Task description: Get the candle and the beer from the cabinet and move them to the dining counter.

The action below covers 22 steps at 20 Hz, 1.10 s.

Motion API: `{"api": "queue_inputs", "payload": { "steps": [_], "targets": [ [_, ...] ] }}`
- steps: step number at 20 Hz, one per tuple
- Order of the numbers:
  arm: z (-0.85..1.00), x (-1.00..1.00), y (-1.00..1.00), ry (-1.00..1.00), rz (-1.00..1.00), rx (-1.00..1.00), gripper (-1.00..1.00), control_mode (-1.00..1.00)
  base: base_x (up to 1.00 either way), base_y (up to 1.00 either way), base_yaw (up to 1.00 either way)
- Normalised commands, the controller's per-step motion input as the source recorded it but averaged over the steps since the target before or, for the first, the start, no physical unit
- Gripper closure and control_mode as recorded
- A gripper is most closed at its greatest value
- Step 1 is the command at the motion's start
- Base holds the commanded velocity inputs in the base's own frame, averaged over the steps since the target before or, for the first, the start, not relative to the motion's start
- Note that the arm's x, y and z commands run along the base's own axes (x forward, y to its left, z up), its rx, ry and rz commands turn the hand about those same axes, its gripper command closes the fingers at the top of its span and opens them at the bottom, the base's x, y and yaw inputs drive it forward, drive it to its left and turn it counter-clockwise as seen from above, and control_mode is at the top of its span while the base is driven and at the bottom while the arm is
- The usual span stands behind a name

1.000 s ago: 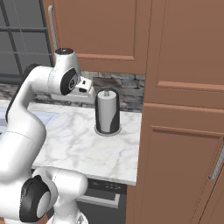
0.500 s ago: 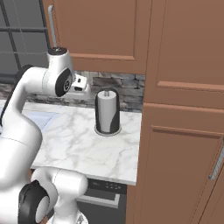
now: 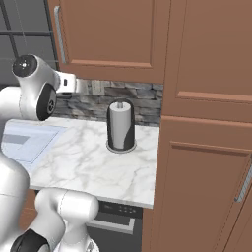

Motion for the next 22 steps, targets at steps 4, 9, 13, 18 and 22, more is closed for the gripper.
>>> {"api": "queue_inputs", "payload": {
  "steps": [4, 9, 13, 18, 22],
  "targets": [
    [0.68, 0.00, 0.19, -0.46, -0.01, 0.02, -1.00, -1.00, 0.00, 0.00, 0.00],
    [0.62, 0.00, 0.00, -0.38, -0.01, 0.08, -1.00, -1.00, 0.00, 0.00, 0.00],
    [0.43, 0.00, 0.01, -0.36, 0.00, 0.10, -1.00, -1.00, 0.00, 0.00, 0.00],
    [0.31, 0.00, 0.13, -0.31, 0.00, 0.06, -1.00, -1.00, 0.00, 0.00, 0.00],
    [0.20, 0.00, 0.15, -0.15, 0.00, 0.00, -1.00, -1.00, 0.00, 0.00, 0.00]
  ]
}}
